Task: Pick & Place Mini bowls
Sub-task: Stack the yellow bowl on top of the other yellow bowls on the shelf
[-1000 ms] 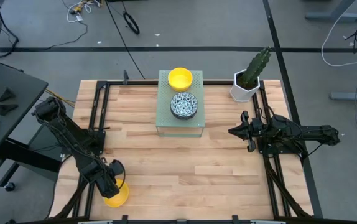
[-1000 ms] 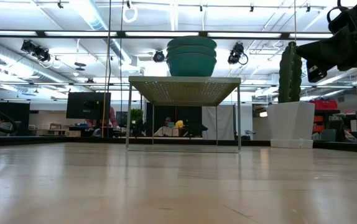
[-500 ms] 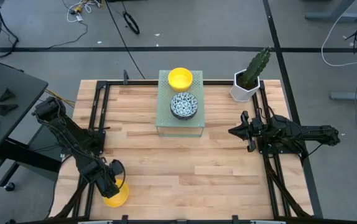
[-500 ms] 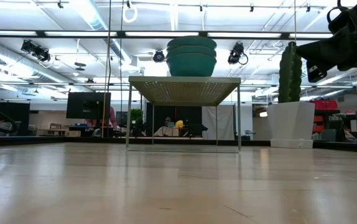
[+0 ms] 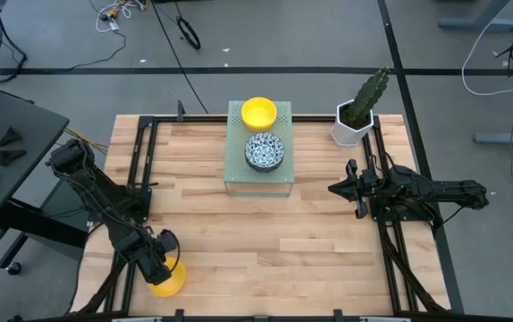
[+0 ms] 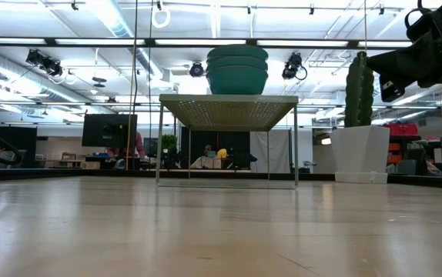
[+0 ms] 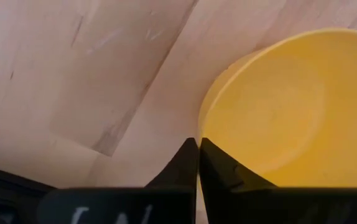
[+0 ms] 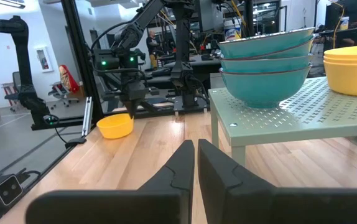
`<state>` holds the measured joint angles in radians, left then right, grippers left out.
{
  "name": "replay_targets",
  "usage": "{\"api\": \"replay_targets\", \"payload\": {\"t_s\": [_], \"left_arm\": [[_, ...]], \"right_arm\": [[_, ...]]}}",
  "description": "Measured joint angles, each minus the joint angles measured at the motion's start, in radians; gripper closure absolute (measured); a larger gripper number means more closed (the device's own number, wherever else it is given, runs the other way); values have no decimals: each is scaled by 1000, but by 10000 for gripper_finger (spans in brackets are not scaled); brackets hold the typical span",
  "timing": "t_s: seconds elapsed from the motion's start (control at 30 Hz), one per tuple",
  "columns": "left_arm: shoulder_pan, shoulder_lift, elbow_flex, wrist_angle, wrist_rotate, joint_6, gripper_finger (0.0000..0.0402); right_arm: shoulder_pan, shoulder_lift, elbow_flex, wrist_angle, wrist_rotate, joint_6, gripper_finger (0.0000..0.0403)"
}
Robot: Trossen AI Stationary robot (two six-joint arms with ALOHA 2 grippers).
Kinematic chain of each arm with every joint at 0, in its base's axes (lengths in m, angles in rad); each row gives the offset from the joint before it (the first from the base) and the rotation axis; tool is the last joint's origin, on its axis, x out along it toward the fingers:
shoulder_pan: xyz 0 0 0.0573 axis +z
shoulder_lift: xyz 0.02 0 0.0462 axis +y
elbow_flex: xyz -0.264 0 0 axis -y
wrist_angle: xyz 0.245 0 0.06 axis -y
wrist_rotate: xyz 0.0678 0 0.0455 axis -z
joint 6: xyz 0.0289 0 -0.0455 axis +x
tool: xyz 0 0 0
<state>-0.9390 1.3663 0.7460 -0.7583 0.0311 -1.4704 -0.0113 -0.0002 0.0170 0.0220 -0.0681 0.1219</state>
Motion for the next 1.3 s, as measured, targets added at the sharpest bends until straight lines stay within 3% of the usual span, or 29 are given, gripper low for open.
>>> {"api": "replay_targets", "payload": {"t_s": [0.27,0.8,0.97,1.3], "left_arm": [[0,-14,24,11,1,8,397],[11,-46,244,-27,-173,63,399],[67,-46,330,-59,-258,134,399],[285,-46,516,-88,-244,413,399]], "right_arm": [[0,0,0,0,0,0,376],[0,0,0,0,0,0,376],[0,0,0,0,0,0,376],[0,0,0,0,0,0,376]]}}
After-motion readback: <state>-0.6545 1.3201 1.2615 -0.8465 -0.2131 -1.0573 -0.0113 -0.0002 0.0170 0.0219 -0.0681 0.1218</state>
